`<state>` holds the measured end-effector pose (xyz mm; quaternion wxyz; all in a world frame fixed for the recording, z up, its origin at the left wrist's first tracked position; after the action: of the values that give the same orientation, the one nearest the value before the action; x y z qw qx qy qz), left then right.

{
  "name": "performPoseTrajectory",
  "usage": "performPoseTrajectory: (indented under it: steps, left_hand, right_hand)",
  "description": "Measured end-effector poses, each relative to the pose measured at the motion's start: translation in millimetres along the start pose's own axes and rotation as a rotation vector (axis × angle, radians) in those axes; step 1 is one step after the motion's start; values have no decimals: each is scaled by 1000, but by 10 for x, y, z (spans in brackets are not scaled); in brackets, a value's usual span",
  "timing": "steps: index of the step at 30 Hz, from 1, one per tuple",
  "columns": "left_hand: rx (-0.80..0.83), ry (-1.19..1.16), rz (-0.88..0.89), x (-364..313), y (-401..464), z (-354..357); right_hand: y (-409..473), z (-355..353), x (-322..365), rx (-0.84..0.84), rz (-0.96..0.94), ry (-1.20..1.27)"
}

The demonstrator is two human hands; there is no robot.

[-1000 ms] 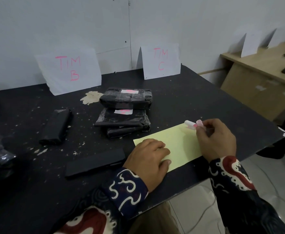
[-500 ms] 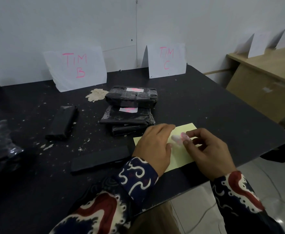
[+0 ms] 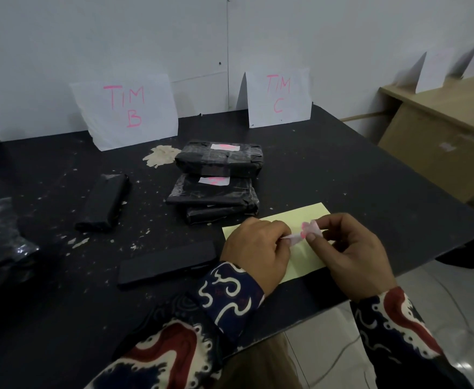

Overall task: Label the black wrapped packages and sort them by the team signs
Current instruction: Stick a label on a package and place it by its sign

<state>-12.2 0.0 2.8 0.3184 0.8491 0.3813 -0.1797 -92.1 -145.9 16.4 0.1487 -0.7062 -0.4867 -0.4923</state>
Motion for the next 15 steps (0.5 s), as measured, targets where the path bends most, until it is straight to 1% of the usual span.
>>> performPoseTrajectory:
  steps: [4, 7, 9, 13, 15]
  left_hand:
    - [-36, -38, -50, 18, 1, -1]
    - [-11, -1, -42, 24, -5, 5]
    - [9, 28, -29, 22, -17, 16]
    - [-31, -3, -39, 0, -33, -32]
    - [-61, -42, -59, -1, -39, -93]
  right_hand:
    - [7, -8, -20, -70, 46, -33]
    - [1, 19, -25, -107, 74, -73]
    - [2, 45, -37, -119, 80, -149]
    - [-1, 82, -7, -54, 55, -387]
    - [-3, 71, 31, 5, 79, -445]
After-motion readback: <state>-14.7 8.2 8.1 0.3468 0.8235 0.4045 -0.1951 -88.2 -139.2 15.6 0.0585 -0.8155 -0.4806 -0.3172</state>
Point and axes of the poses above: each hand's wrist, its own y-axis towards the middle knuckle, its own z-axis out of the palm, x = y × z, the point moved 2 cm from there along y, towards the middle knuckle, and after that the axes turned 2 degrees about -z, right-handed, at the moved point
